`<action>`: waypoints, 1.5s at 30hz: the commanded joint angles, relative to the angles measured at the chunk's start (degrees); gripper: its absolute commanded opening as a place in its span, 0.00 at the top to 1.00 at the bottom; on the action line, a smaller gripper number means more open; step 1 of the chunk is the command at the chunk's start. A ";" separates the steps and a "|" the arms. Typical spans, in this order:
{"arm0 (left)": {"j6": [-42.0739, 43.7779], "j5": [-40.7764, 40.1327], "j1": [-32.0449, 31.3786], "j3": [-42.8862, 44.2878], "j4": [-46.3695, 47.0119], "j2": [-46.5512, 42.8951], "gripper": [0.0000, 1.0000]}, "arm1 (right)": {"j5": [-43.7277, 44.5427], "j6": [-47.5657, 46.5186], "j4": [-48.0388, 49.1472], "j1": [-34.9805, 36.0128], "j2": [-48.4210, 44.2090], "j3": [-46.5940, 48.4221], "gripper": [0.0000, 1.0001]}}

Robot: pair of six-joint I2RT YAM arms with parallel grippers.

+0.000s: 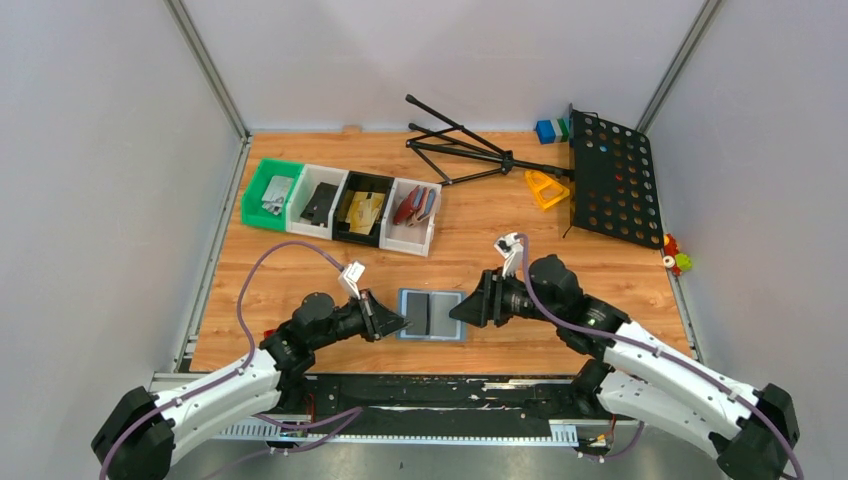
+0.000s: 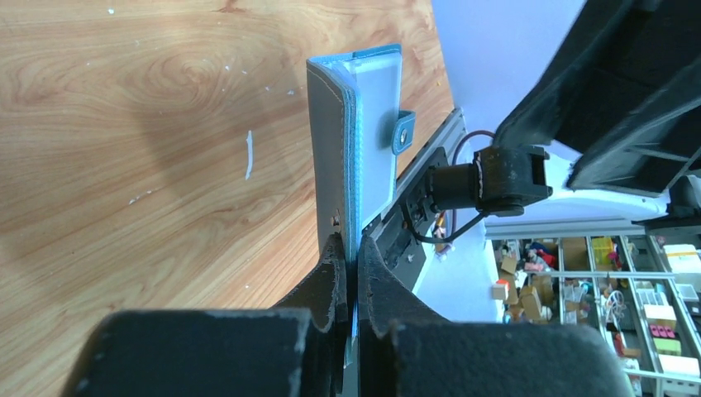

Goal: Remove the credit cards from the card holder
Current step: Remove the credit card from the card holder.

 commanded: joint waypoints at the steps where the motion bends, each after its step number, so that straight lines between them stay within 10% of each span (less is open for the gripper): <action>1: 1.10 0.36 0.26 3.51 3.84 0.32 1.00 | -6.34 3.24 11.74 -0.02 4.19 -2.36 0.56; 45: -12.37 10.11 1.54 0.93 29.73 8.14 1.00 | -14.83 19.32 40.60 -2.90 15.42 -11.87 0.69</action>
